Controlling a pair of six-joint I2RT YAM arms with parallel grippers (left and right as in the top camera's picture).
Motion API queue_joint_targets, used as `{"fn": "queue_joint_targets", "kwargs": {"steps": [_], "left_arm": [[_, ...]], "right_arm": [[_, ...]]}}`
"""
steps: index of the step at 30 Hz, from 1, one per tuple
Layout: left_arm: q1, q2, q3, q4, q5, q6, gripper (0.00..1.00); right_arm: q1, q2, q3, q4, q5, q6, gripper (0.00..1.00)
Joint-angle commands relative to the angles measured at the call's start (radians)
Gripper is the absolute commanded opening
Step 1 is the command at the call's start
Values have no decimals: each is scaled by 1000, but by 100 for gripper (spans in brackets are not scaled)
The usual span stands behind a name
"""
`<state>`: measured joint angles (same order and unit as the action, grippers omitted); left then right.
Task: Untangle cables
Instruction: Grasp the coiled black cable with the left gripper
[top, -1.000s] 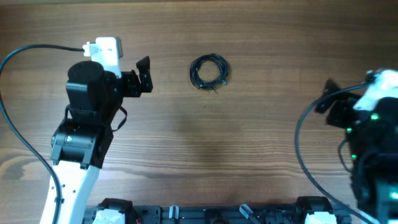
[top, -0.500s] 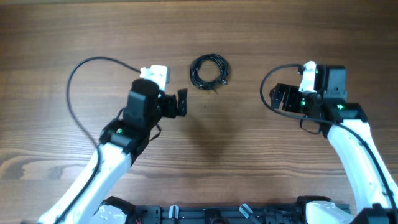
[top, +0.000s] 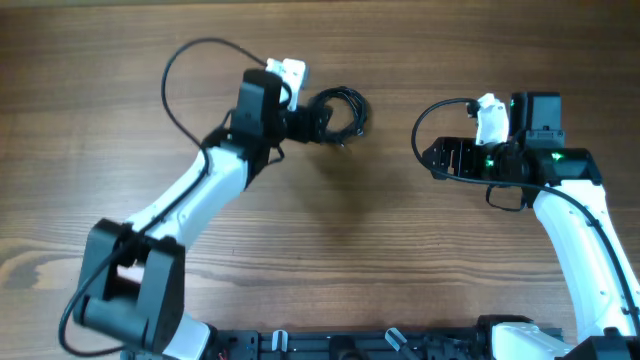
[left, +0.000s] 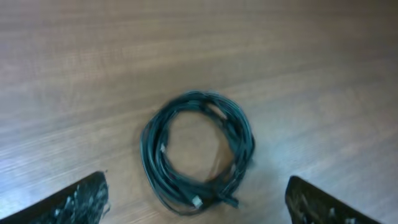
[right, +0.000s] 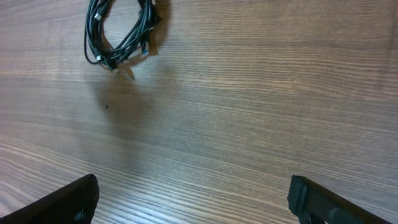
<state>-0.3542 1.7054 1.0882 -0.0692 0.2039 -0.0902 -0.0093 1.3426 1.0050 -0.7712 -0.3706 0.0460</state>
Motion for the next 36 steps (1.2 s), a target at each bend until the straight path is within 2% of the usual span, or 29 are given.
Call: {"fn": "queue_joint_targets", "kwargs": {"steps": [1,8,16,18,31,36], "left_arm": [[38,100,160,-96,13,31,93],[42,288,321,-183,12,60,87],[37,375,322,-213,13,57,82],[23,393,322,-213,15,57,74],[-27,427,322,-174,-8,57,47],[-27,474,322,-170,-23,60,49]], "right_arm": [[0,-29,24,-7,-51,-16,100],[1,-98,24,-51,-58,-16,100],[2,-119,24,-64,-73,-8,100],[2,-119,24,-64,-72,7,100],[2,-119,24,-77,-73,9,100],[2,-119,24,-92,-73,10,100]]}}
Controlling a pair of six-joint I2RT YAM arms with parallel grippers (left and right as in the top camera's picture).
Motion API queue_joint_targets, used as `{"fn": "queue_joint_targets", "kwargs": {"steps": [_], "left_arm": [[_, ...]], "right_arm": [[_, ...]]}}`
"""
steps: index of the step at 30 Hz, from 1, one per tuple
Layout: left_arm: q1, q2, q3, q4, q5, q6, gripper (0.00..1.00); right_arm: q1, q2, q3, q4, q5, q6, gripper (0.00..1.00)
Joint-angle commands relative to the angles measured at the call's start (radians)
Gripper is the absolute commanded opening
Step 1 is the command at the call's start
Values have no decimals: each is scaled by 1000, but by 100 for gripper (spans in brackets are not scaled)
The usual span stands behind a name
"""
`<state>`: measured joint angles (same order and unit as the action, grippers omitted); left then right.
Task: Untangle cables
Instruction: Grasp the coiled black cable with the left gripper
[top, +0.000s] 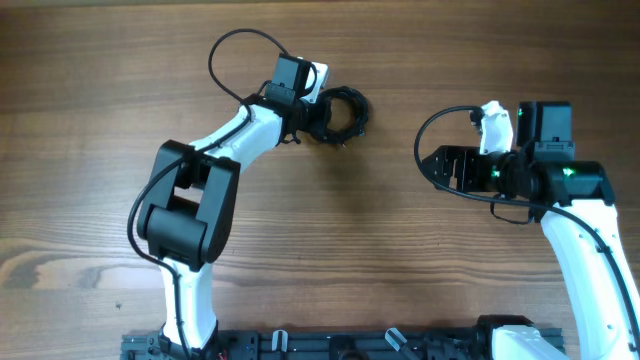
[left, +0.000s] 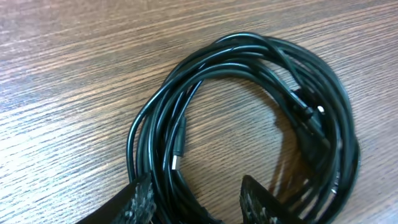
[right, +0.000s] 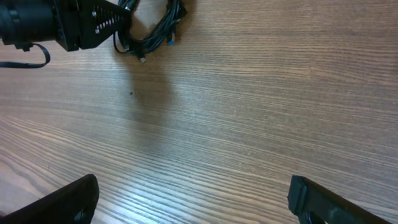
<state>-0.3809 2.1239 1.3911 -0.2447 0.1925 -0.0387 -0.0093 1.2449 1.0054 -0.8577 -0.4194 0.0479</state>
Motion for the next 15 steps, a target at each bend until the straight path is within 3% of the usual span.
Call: {"fn": "queue_joint_targets", "kwargs": {"steps": [1,4,5,6,7,9,11,15], "left_arm": [[-1,67,19,6,-11,8,51],[-2,78,19,16,-11,8,46],[-2,78,19,23,-11,8,36],[-2,78,19,28,-11,6,14],[-2,78,19,28,-11,5,4],[-3,77,19,26,-11,5,4],[-3,74,24,27,-11,5,12],[-3,45,37,27,-11,5,9]], "right_arm": [[2,-21,23,-8,-24,7,100],[2,-21,23,-8,-24,6,100],[2,-21,23,-7,-24,7,100],[2,-21,23,-7,-24,7,100],[2,-21,23,-8,-24,6,100],[2,-21,23,-7,-23,5,100],[1,-21,23,-7,-23,3,100],[2,-21,23,-7,-20,4,100]]}}
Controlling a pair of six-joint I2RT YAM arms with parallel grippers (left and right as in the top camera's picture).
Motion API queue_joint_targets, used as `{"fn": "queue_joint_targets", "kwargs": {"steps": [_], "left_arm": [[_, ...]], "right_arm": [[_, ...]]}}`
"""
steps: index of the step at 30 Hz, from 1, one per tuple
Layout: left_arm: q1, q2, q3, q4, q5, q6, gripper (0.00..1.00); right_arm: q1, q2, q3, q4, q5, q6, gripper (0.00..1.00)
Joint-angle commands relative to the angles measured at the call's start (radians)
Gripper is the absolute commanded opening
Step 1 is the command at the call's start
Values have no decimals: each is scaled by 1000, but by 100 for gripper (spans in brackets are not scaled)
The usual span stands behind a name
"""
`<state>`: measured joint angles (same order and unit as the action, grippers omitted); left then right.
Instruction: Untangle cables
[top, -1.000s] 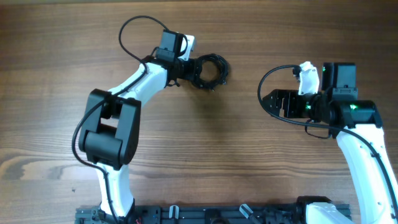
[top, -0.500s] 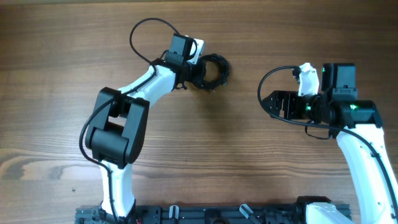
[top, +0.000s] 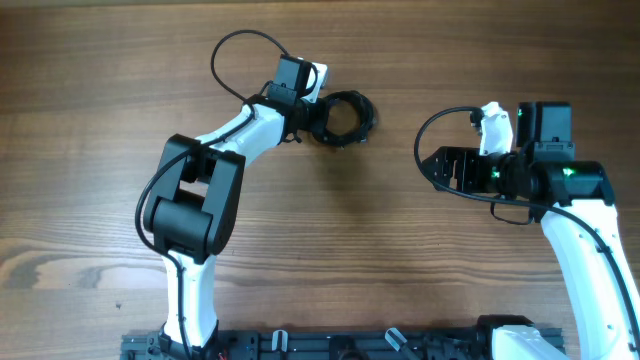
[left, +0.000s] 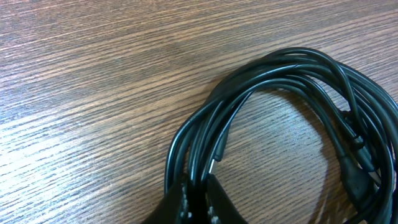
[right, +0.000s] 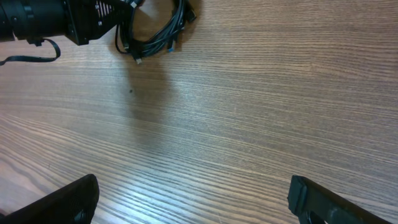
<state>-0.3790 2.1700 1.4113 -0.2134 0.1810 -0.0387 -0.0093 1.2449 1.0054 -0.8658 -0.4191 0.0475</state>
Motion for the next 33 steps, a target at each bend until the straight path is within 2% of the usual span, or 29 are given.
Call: {"fn": "queue_joint_targets", "kwargs": {"steps": [1,4,6,7,11,12,14,17,20,22,23,24,25,26,27,28,29,31,33], "left_arm": [[-5,-13,17,-5,1,5,9],[-5,-77,17,-7,-1,5,9],[-5,-117,17,-16,-46,5,8],[-5,-138,17,-29,-66,5,4],[-5,-264,17,-80,-145,5,4],[-5,-313,17,-92,-210,-13,4],[-3,-417,17,-86,-386,-158,4],[3,-601,51,-69,-277,-187,4],[2,-701,62,-71,-272,-210,4],[2,-679,61,-200,-198,-208,4],[0,-640,61,-272,-76,-168,4],[-4,-598,61,-328,113,-48,4],[-7,-556,61,-377,393,127,4],[-5,-540,61,-379,526,206,4],[2,-537,61,-316,356,41,4],[2,-542,63,-286,-34,-215,4],[-3,-554,66,-305,-307,-327,4],[-27,-586,67,-338,-546,-258,4],[-47,-628,67,-412,-855,-418,4]], "right_arm": [[2,-21,23,1,-20,5,100],[2,-21,23,1,-20,5,100],[2,-21,23,0,-20,7,100],[2,-21,23,-2,-20,7,100],[1,-21,23,-1,-1,25,100],[2,-21,23,-2,58,87,100],[1,-21,23,-10,100,116,100],[2,-21,23,-10,106,116,100],[2,-21,23,-10,106,116,100],[2,-21,23,-7,106,116,100],[2,-21,23,-8,105,116,100],[2,-21,23,-8,104,116,100],[2,-21,23,-9,84,109,100],[2,-21,23,-13,77,110,100],[2,-21,23,-20,76,109,100],[2,-21,23,-28,76,109,100],[2,-21,23,-34,76,105,100],[2,-21,23,-37,80,82,100],[2,-21,23,-29,83,83,100]]}}
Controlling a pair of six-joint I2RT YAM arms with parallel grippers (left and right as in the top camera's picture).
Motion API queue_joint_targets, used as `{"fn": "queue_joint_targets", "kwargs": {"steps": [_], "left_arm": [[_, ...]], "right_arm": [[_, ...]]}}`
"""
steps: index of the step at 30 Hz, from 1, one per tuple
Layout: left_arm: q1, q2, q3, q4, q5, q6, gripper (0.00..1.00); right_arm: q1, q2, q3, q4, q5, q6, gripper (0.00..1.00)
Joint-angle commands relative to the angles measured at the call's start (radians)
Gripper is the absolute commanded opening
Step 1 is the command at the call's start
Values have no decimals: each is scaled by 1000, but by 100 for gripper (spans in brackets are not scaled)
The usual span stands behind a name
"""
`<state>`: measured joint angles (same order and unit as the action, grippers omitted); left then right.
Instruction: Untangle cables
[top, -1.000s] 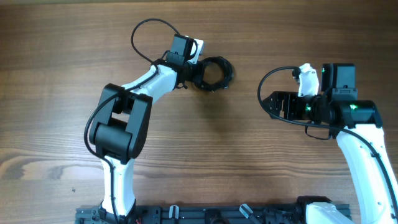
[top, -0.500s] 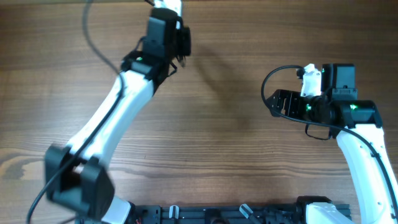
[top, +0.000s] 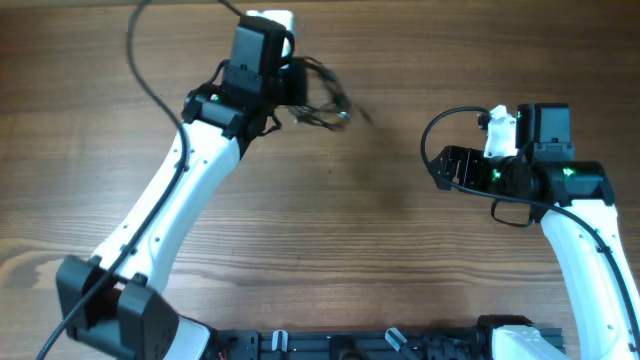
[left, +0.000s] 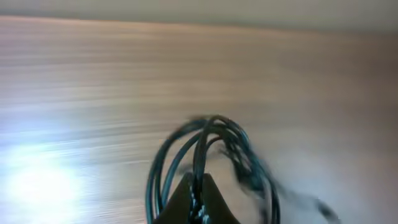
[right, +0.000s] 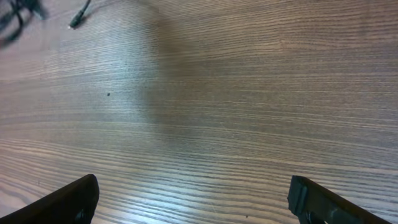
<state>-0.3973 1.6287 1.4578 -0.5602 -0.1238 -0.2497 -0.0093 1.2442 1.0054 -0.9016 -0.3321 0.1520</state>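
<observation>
A bundle of thin black cables (top: 322, 95) hangs blurred above the wooden table, near the far edge at centre left. My left gripper (top: 296, 84) is shut on several of its strands. In the left wrist view the coil (left: 214, 152) dangles from the closed fingertips (left: 189, 194), with the table far below. My right gripper (top: 447, 170) stands open over bare wood on the right, well apart from the bundle. In the right wrist view, wide-spread fingers (right: 68, 199) frame the table, and a loose cable end (right: 78, 20) shows at the top left.
The wooden table (top: 330, 250) fills the view. The left arm's own black lead (top: 135, 60) arcs past the top left. The right arm's lead (top: 440, 125) loops beside its wrist. A black rail (top: 330, 345) runs along the near edge.
My left gripper, shut on the coil lying on the table, now holds it lifted off the wood, and the arm has changed its pose. The right gripper stays open, almost unmoved.
My left gripper first hovered open above the coiled cables. Then it was down at the coil with its fingers either side of some strands. It was then shut on them, and now the bundle hangs in the air. The right arm stayed open on the right.
</observation>
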Motion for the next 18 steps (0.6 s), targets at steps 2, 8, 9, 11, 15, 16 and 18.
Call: {"fn": "queue_joint_targets", "kwargs": {"steps": [2,8,9,11,15,16,18], "left_arm": [[-24,-116,20,-85,-581,-262,4],[-26,-55,20,-55,743,377,4],[-19,-68,34,10,731,306,4],[-5,-97,90,78,625,180,4],[1,-140,185,40,277,61,4],[1,-113,182,-50,238,63,4],[2,-17,180,-217,155,68,4]], "right_arm": [[2,-21,23,18,-5,-21,100],[2,-21,23,24,-5,-21,100],[2,-21,23,18,-4,-22,100],[2,-21,23,10,-4,-36,100],[2,-21,23,11,-4,-40,100],[2,-21,23,11,-4,-41,100],[2,-21,23,17,-4,-41,100]]}}
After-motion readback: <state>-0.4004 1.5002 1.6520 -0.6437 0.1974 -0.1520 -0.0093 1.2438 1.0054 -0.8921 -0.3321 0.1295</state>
